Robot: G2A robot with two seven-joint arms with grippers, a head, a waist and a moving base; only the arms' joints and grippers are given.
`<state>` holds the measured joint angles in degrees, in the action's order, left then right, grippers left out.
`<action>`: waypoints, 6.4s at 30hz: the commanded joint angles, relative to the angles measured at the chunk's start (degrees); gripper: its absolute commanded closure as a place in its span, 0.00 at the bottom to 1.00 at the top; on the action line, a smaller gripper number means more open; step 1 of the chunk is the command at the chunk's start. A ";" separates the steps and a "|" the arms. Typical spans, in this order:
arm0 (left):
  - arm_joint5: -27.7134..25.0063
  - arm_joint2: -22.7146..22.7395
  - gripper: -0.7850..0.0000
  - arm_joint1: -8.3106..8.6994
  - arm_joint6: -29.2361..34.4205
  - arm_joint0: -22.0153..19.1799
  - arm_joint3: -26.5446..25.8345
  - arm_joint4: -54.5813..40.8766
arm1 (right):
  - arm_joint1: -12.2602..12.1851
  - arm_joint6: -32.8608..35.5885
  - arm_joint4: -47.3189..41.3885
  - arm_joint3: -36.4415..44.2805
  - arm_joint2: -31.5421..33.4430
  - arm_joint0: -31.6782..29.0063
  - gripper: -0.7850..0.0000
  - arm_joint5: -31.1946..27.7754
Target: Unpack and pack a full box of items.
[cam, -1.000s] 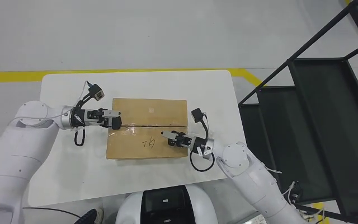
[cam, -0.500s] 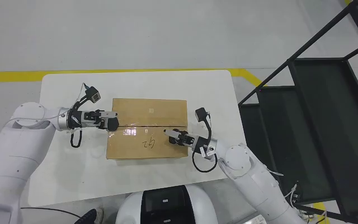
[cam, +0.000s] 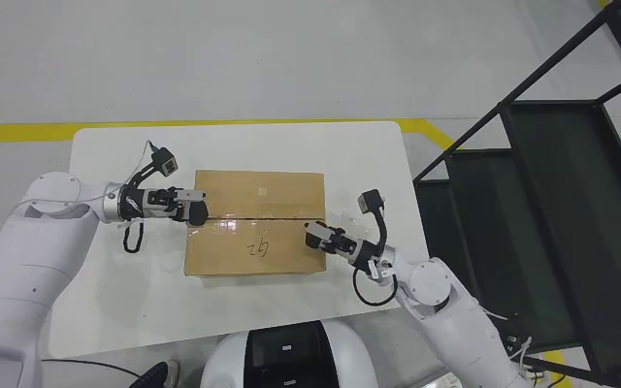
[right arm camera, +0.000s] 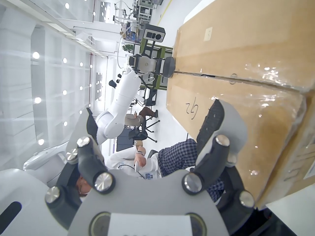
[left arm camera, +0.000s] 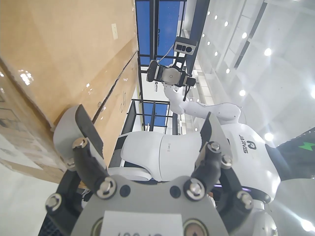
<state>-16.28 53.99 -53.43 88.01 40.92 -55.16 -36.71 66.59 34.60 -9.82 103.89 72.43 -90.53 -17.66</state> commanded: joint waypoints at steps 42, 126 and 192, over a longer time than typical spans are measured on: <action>0.00 0.00 0.00 0.00 0.00 0.00 0.00 0.00 | -0.19 -0.84 -3.85 0.43 2.01 -1.90 0.00 -0.86; 0.00 0.00 0.00 0.00 0.00 0.00 0.00 0.00 | 3.61 -9.41 -24.68 -27.49 1.04 2.07 0.00 -13.57; 0.00 0.00 0.00 0.00 0.00 0.00 0.00 0.00 | 4.89 -18.30 0.15 -12.65 0.16 -2.35 1.00 -13.00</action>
<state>-16.28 53.99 -53.43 88.00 40.92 -55.16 -36.71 71.44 16.23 -10.14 91.18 72.97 -93.04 -30.86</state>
